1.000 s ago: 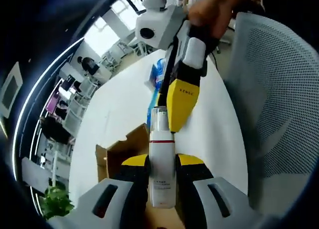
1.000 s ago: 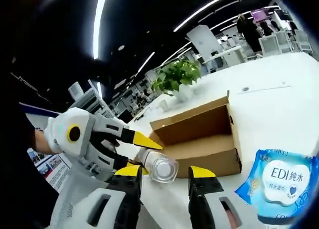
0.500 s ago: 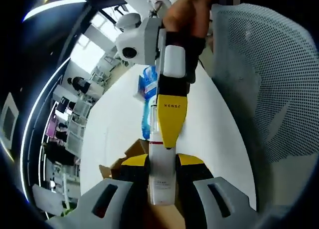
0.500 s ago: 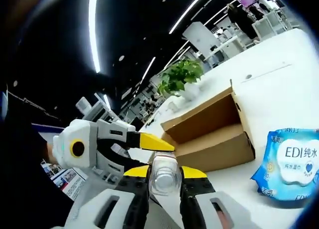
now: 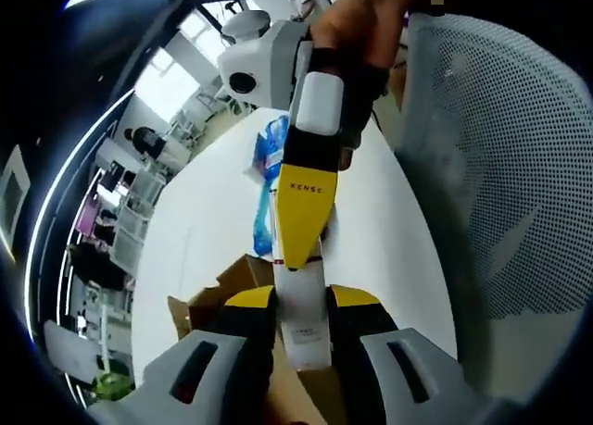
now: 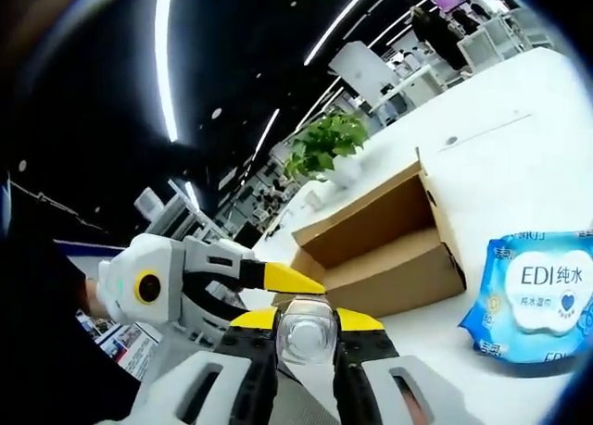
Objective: Operate the shoe box by opening the lid, removing the specified soft item, and placing it in the target area until the item is outside and the box remains undamaged.
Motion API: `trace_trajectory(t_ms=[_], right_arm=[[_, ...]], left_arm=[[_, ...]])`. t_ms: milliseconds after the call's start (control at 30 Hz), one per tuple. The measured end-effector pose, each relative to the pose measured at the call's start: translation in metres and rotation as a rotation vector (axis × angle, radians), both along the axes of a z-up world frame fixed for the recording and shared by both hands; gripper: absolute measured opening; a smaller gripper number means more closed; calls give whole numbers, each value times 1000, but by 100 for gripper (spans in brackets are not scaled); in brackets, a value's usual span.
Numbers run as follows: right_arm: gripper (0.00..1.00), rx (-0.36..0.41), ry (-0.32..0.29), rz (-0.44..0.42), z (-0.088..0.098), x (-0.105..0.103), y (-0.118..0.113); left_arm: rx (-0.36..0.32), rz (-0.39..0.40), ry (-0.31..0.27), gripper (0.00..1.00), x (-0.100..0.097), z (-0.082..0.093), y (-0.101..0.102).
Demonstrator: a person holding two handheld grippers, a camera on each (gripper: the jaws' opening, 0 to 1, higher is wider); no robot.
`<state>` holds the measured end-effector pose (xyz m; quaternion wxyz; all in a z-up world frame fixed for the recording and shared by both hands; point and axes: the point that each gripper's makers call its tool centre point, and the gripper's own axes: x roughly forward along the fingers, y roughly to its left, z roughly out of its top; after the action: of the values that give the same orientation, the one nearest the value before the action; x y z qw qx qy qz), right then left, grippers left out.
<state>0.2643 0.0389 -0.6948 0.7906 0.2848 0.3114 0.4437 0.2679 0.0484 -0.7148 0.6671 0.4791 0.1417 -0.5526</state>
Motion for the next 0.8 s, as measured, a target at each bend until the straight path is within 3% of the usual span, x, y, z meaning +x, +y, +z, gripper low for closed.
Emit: trace_trajectory(t_ms=[167,433,500,533,800], right_arm=[[17,-12,23,-19,-5,3,-10],[17,-30,21,-50,-1,5,-27],[17,-32,24,-60,-1,4,-31],[17,-34,28,-67,-2,4,-34],[17,-40,60,-100,-6,0,-48]], left_arm=[[-28,50,18,24,1,5,7],[-199,282,164,28,-1,10,20],[-254,346,179,28,3,12,22],[-299,388,217,28,2,13,22],[-497,611,313,32,17,18,37]])
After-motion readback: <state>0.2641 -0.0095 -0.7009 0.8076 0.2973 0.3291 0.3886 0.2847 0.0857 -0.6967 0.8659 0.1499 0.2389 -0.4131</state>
